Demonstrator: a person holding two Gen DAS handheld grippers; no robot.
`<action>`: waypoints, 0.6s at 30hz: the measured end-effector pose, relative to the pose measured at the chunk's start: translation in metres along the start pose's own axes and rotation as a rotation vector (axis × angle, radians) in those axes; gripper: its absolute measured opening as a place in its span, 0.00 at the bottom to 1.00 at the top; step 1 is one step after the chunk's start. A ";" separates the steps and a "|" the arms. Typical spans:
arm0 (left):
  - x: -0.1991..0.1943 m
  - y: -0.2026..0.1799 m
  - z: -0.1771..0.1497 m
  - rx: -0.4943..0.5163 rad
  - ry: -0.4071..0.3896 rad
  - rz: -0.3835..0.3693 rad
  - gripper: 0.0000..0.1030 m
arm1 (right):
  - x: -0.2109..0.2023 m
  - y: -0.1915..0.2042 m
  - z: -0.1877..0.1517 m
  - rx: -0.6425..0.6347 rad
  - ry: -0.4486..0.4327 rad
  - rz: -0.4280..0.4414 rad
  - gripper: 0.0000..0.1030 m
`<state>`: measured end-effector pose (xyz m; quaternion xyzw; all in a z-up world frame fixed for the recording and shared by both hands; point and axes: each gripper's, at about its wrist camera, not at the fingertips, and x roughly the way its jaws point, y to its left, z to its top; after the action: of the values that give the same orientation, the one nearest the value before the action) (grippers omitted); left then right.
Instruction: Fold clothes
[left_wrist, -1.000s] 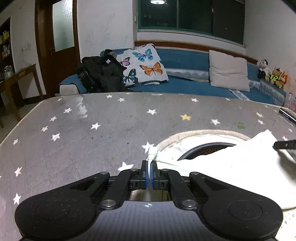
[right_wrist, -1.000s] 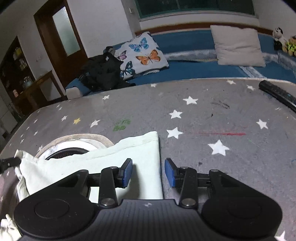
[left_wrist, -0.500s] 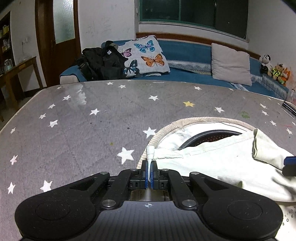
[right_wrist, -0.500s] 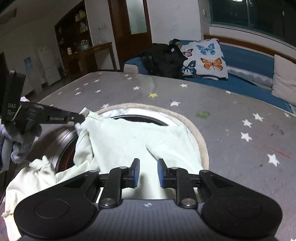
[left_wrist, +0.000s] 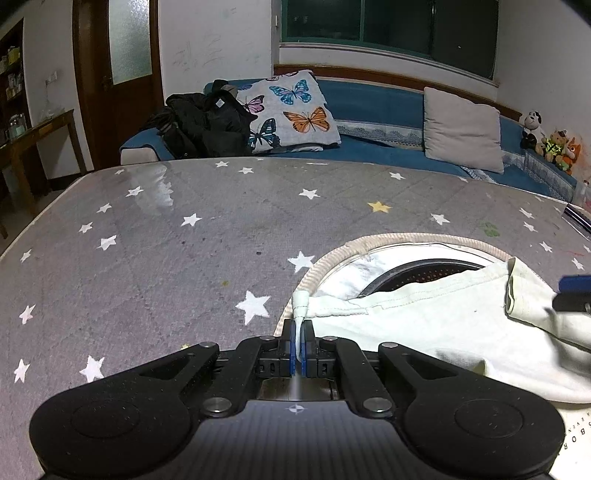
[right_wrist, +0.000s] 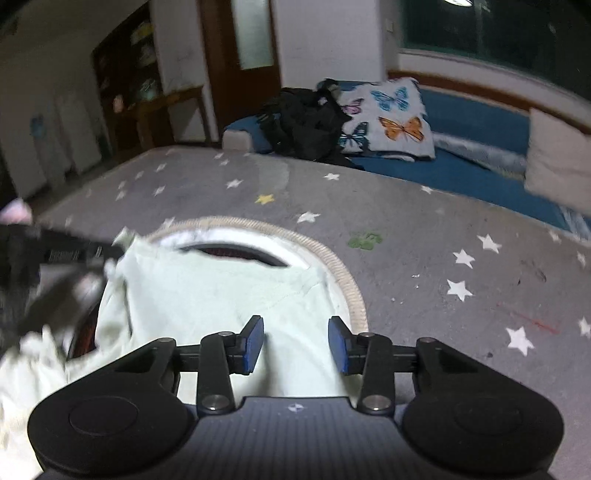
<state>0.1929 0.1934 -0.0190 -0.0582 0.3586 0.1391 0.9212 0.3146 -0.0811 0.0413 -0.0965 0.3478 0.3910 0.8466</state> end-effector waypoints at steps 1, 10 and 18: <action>0.001 0.000 0.000 0.000 0.002 0.000 0.03 | 0.003 -0.003 0.002 0.011 -0.003 -0.009 0.36; 0.003 0.000 -0.001 -0.003 0.006 -0.002 0.03 | 0.017 0.007 0.004 -0.035 0.012 -0.038 0.31; 0.003 0.002 -0.002 -0.005 0.003 -0.005 0.03 | 0.012 0.014 0.002 -0.057 -0.009 -0.055 0.25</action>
<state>0.1929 0.1955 -0.0228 -0.0618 0.3597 0.1375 0.9208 0.3113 -0.0638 0.0362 -0.1284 0.3299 0.3779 0.8555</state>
